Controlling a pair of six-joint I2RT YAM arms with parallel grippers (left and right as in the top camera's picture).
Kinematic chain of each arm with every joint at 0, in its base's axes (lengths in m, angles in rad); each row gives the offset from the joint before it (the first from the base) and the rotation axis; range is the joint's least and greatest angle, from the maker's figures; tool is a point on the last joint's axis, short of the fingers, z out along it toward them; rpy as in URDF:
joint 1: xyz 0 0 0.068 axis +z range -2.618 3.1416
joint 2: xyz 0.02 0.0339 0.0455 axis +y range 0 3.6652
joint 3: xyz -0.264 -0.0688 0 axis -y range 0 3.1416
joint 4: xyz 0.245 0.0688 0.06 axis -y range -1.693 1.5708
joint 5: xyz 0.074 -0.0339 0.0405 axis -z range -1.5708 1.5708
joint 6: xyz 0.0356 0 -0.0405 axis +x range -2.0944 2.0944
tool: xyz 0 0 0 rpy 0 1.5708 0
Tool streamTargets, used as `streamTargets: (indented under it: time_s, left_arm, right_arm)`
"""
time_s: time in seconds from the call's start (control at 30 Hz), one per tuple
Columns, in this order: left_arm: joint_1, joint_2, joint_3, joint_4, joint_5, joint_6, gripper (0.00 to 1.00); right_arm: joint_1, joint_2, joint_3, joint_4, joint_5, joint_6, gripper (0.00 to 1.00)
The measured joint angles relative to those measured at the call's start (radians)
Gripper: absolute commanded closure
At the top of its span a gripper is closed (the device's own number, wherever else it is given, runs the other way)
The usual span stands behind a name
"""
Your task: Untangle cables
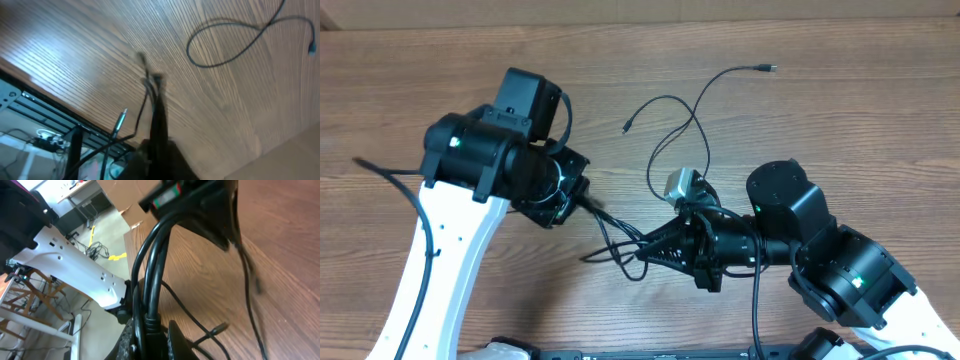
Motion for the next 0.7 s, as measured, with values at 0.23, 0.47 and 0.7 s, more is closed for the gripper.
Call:
streamTargets:
  time_s: [0.23,0.47,0.7]
  left_arm:
    - [0.012,0.008,0.000,0.004,0.005,0.073,0.96]
    - [0.144,0.008,0.000,-0.036,0.011,0.224,0.96]
    - [0.298,0.008,0.000,-0.090,0.050,0.433,0.96]
  right_arm:
    - [0.001,0.016,0.000,-0.051,0.053,-0.002,0.00]
    - [0.001,0.018,0.000,-0.142,0.360,-0.006,0.00]
    - [0.001,0.051,0.000,-0.117,0.594,-0.005,0.00]
